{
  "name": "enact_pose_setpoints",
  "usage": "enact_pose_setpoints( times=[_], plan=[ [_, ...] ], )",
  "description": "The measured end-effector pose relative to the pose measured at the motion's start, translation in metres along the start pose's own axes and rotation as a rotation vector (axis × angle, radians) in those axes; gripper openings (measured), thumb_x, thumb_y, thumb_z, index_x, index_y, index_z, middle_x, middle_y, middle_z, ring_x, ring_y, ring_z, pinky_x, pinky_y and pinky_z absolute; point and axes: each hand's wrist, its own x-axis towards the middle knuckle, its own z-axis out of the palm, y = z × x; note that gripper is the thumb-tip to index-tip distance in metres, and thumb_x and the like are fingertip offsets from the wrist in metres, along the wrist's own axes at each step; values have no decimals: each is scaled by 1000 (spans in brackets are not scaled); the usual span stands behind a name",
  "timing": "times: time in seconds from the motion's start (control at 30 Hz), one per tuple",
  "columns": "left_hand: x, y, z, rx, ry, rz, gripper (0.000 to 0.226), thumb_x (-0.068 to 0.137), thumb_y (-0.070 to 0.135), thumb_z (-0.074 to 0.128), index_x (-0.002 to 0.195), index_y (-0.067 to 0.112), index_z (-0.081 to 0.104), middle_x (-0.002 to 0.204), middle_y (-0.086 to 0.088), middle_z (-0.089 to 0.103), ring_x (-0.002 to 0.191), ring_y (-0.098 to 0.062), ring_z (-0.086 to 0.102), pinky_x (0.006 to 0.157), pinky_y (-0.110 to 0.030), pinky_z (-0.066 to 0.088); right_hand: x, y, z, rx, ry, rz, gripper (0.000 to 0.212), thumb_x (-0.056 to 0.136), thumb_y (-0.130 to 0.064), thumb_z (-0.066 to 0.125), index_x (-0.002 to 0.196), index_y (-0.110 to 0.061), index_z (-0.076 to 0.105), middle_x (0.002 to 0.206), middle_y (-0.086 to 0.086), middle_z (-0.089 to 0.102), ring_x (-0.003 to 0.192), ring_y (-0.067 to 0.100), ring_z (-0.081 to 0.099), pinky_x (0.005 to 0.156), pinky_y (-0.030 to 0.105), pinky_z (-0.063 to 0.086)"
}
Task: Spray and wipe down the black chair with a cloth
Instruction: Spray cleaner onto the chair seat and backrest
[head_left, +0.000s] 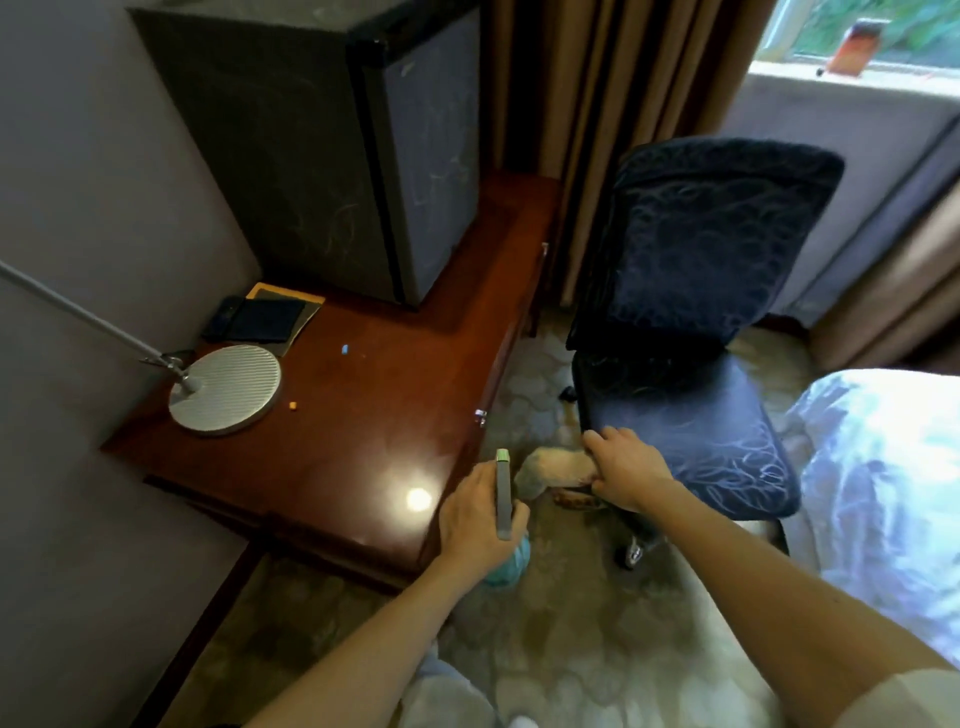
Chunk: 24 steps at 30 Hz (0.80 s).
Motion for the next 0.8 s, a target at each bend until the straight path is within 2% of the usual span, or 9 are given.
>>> enact_pose_setpoints(
  times=[0.17,0.37,0.5,0.57,0.67,0.8],
  plan=[
    [-5,51,37,92,-101,91,46,75,47,52,113,21,56,102,5,56,94,-15,57,77,-34,50,-54,62,7,55,24,124,38,86,-28,59,118,-17,41,120,6,48,113,27,44,76,37,45],
    [0,96,74,224,-159,172,43,80,48,56,116,25,51,105,6,51,95,-14,51,80,-30,44,-98,124,15,112,80,256,37,84,-28,60,116,-18,43,118,5,50,109,26,45,78,37,45],
    [4,117,92,210,-165,177,42,82,46,60,116,25,51,105,6,53,96,-15,52,83,-34,46,-117,153,20,132,107,332,35,84,-29,59,114,-18,43,117,3,50,108,25,46,75,36,45],
    [7,125,98,204,-180,180,39,81,46,61,113,25,51,102,6,53,95,-16,52,83,-35,47,-123,164,23,150,114,355,35,82,-29,60,112,-19,44,117,3,51,106,24,46,79,38,48],
    [14,132,107,195,-196,209,36,82,44,61,110,24,52,101,5,53,94,-17,53,81,-34,47,-126,175,29,168,113,373,36,80,-29,61,111,-21,45,118,3,52,104,24,47,82,40,49],
    [23,139,117,202,-226,225,34,84,42,60,111,23,52,104,4,54,96,-17,53,82,-33,45,-124,187,33,168,97,380,36,80,-30,61,111,-20,45,115,4,53,101,24,48,79,39,49]
  ],
)
